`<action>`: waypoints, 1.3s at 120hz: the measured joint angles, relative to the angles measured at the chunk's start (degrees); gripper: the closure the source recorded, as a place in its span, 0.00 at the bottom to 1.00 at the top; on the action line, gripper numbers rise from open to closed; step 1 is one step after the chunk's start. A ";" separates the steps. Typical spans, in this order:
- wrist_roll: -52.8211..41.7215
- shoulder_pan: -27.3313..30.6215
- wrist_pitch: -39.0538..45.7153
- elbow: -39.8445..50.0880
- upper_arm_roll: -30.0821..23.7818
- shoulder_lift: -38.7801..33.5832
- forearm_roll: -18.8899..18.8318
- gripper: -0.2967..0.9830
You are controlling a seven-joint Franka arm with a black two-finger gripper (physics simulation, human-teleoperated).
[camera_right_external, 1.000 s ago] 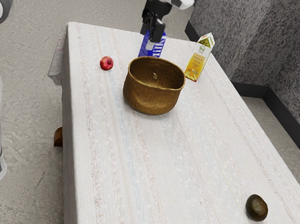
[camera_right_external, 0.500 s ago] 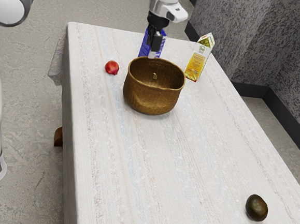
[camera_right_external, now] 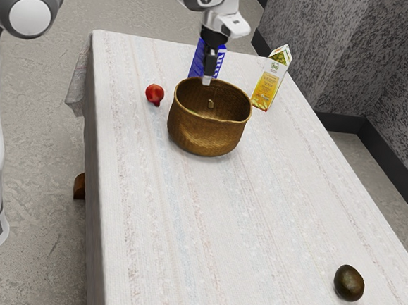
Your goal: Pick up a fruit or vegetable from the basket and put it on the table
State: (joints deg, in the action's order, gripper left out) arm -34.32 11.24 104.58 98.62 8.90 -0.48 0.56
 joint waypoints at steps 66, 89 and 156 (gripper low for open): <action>-4.57 -1.74 0.84 12.90 -1.66 -7.78 0.18 0.23; -5.20 -1.07 2.07 13.71 -0.56 -6.97 -0.03 0.23; -2.35 -0.79 6.62 11.39 -0.64 -1.16 4.98 0.23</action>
State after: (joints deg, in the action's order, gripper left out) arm -36.67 10.45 111.20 110.02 8.26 -1.64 5.54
